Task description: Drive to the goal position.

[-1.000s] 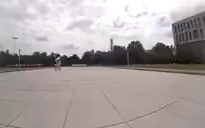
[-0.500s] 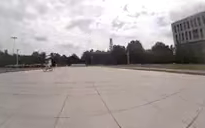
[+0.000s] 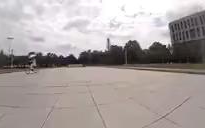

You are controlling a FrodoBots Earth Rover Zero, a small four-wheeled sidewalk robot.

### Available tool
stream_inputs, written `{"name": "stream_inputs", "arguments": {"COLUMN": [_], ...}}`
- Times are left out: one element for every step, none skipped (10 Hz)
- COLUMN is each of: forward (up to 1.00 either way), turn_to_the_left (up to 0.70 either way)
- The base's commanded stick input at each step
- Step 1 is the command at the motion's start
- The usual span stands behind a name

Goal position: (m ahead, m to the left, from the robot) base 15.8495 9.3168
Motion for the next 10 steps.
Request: {"name": "stream_inputs", "arguments": {"forward": [1.0, 1.0, 1.0, 1.0, 1.0, 1.0, 1.0, 1.0, 1.0, 1.0], "turn_to_the_left": [0.01, 0.08, 0.36, 0.4, 0.34, 0.03, 0.02, 0.02, 0.02, 0.02]}}
